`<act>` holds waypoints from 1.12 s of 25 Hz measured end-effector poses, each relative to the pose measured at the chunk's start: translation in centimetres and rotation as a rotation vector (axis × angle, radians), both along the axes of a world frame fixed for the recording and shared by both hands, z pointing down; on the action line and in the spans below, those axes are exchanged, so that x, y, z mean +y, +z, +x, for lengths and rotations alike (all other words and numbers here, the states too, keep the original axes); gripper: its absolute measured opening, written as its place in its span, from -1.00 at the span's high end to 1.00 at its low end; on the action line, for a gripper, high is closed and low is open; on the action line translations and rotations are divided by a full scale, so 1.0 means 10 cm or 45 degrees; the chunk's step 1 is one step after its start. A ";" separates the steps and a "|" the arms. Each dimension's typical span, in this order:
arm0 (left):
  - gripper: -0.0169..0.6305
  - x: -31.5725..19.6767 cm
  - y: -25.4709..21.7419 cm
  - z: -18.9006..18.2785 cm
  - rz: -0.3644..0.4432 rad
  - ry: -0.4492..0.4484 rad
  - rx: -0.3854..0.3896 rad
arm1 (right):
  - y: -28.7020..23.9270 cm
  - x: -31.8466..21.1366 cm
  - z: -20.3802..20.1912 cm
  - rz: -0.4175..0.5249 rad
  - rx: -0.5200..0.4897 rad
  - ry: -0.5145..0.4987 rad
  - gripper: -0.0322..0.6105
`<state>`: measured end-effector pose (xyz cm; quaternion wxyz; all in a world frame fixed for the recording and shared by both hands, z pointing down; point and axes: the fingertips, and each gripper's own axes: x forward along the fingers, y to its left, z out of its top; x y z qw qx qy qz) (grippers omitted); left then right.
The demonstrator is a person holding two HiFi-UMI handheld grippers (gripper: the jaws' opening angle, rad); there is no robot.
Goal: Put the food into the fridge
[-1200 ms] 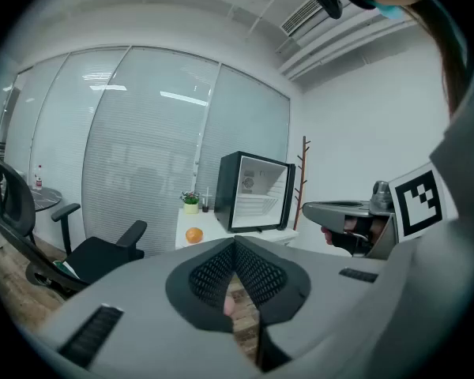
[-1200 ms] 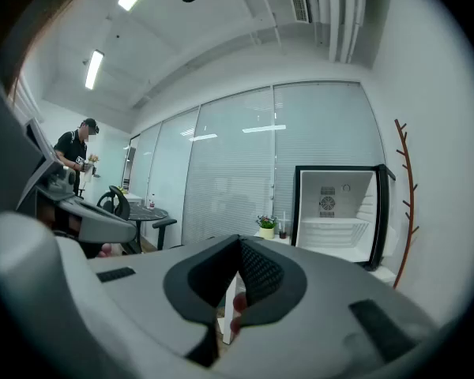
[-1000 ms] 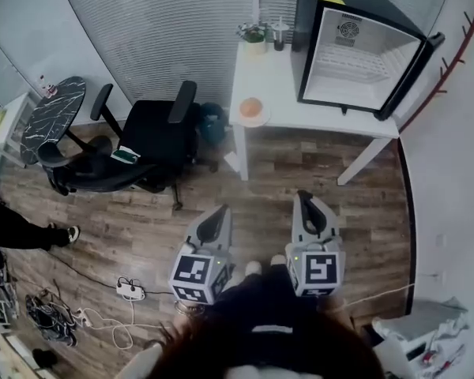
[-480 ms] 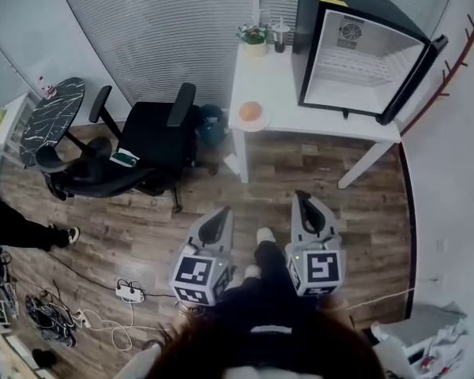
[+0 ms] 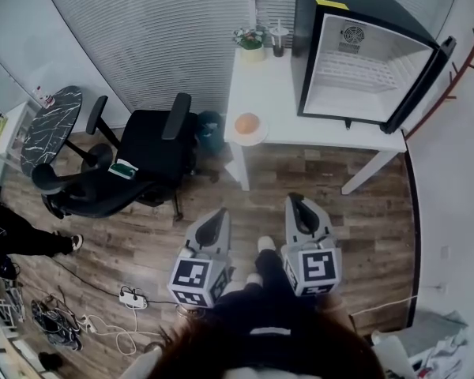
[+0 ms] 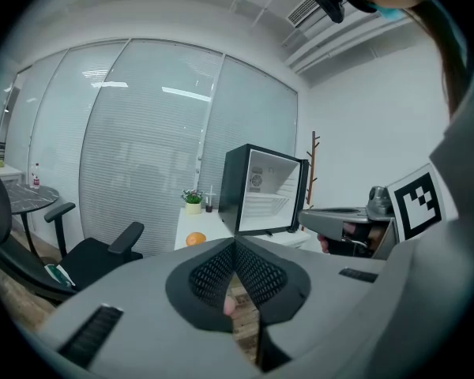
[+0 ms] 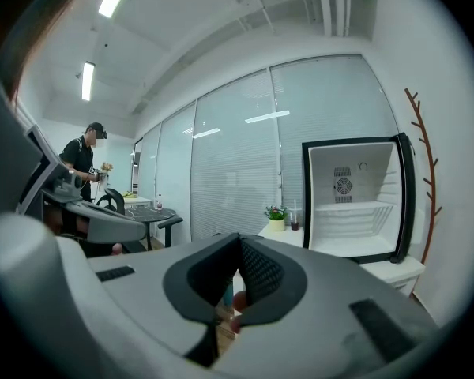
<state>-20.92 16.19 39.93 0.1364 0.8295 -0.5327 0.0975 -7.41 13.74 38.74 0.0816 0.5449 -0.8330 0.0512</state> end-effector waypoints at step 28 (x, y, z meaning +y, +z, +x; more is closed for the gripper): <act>0.95 -1.11 0.02 0.22 -0.039 -0.189 -0.022 | 0.34 -1.31 0.11 -0.108 0.015 -0.184 0.91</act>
